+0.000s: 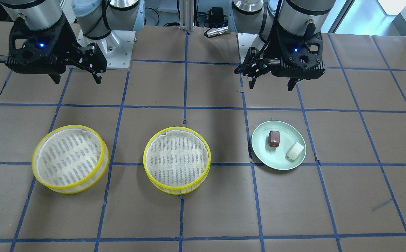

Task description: Stack buns with steamer

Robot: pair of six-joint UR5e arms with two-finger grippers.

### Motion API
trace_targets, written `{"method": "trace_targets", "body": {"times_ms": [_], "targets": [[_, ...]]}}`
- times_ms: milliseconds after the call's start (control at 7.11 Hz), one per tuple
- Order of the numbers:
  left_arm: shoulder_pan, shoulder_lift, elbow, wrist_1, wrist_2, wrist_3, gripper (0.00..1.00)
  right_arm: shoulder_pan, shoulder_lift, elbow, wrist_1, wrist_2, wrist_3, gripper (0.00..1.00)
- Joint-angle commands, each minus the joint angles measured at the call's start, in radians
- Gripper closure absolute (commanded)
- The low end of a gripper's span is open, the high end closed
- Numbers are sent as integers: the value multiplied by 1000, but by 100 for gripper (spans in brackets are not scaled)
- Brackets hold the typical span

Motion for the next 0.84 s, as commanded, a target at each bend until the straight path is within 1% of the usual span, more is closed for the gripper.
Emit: {"method": "trace_targets", "body": {"times_ms": [0,141,281,422,562,703], "targets": [[2,3,-4,0,-29,-2,0,-10,4,3,-4,-10,-6,0],[3,3,-5,-1,-23,9,0,-60,16,2,-18,-13,-175,0],[14,4,-25,-1,-25,12,0,-160,20,3,-18,-15,-219,0],[72,7,-71,-3,-23,71,0,-247,54,3,-80,-66,-431,1],[154,10,-131,-9,-23,242,0,-329,95,6,-107,-81,-460,1],[245,-8,-219,29,-22,368,0,-381,173,30,-137,-79,-473,1]]}}
